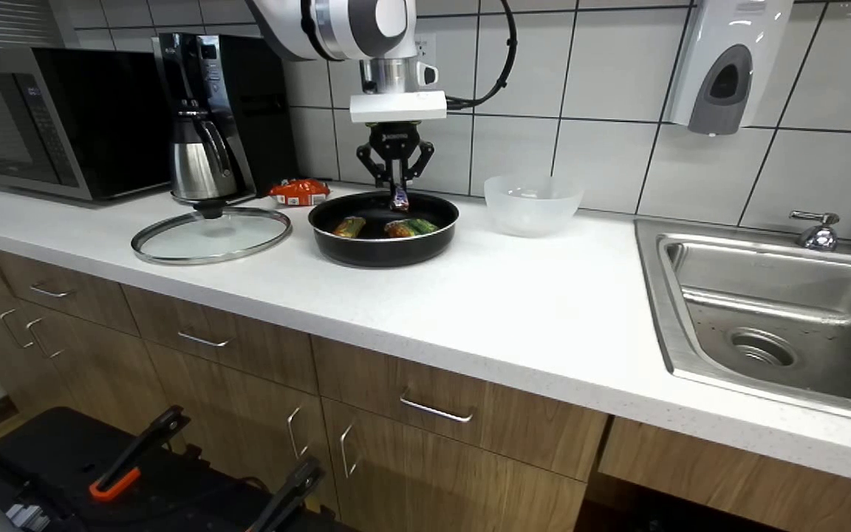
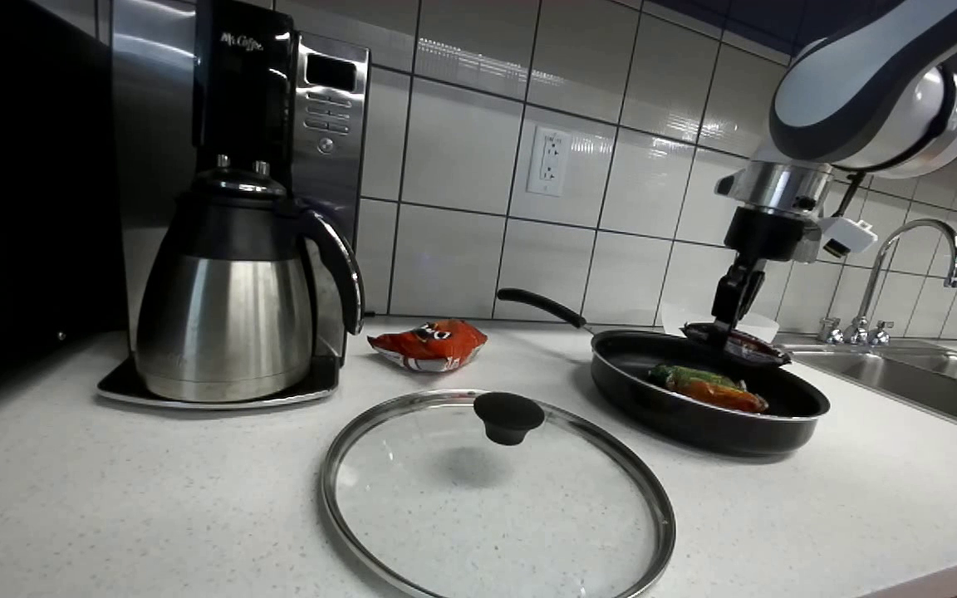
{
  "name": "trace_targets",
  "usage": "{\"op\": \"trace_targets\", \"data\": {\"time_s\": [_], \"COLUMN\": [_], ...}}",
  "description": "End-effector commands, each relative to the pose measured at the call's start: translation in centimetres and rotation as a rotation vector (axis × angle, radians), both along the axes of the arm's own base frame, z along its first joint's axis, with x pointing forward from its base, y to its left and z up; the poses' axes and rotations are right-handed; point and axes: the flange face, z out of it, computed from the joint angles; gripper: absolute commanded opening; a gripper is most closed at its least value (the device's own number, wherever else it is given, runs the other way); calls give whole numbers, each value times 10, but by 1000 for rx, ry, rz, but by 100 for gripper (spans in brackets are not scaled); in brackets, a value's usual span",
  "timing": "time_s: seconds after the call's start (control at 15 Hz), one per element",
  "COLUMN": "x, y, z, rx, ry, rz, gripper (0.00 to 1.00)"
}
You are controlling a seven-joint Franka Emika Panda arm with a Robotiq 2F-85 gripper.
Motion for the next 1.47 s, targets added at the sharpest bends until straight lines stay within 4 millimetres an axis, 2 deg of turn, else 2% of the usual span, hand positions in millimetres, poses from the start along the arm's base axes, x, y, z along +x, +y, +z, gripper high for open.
{"op": "trace_targets", "data": {"time_s": [0.0,0.33,0.8,1.33,1.4], "x": [6,3,9,17,17], "y": [19,40,41,43,44], "z": [-1,-17,-43,-52,-51], "rx": [-1,0,-7,-22,-26], "ry": [37,88,135,151,148], "rz": [98,180,208,227,230], "gripper": [4,4,4,4,43]}}
